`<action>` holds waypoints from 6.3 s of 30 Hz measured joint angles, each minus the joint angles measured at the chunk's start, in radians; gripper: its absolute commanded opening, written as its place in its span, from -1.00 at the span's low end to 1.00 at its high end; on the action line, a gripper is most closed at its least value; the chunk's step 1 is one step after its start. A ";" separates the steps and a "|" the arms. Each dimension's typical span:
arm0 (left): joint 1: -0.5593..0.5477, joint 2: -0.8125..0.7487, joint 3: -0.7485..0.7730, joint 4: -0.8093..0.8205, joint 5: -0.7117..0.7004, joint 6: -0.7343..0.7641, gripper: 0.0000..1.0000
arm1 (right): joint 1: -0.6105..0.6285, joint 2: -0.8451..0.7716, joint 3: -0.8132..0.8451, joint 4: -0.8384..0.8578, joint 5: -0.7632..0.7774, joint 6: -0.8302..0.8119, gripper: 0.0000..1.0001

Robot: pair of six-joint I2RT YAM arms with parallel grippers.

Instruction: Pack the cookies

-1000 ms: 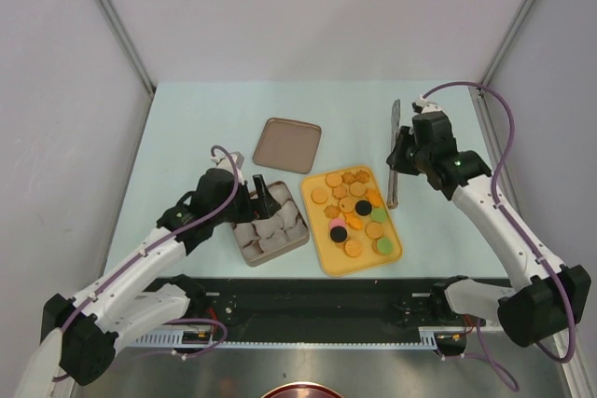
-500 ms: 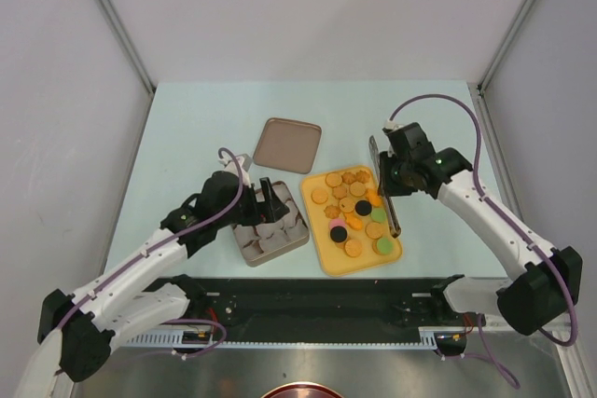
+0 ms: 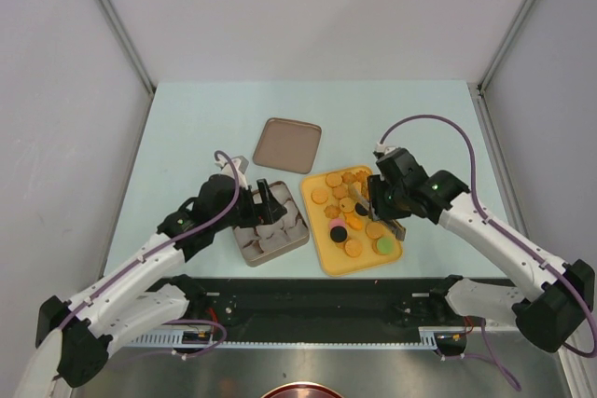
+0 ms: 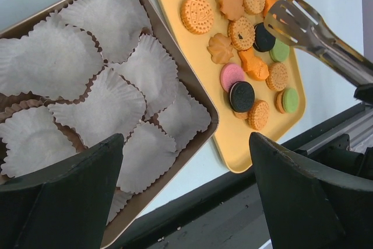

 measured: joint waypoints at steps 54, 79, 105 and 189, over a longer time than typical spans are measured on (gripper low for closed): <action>-0.011 -0.012 -0.020 -0.035 -0.041 -0.009 0.87 | 0.528 -0.076 -0.187 0.021 0.198 0.358 -0.03; -0.016 -0.059 0.023 -0.139 -0.148 -0.007 1.00 | 0.544 -0.042 0.147 -0.071 0.310 0.272 -0.33; 0.130 -0.288 0.097 -0.467 -0.503 -0.105 1.00 | 0.496 0.349 0.238 0.247 0.021 0.049 -0.41; 0.134 -0.130 0.050 -0.299 -0.316 -0.078 1.00 | 0.189 0.204 -0.004 0.229 0.056 0.012 0.20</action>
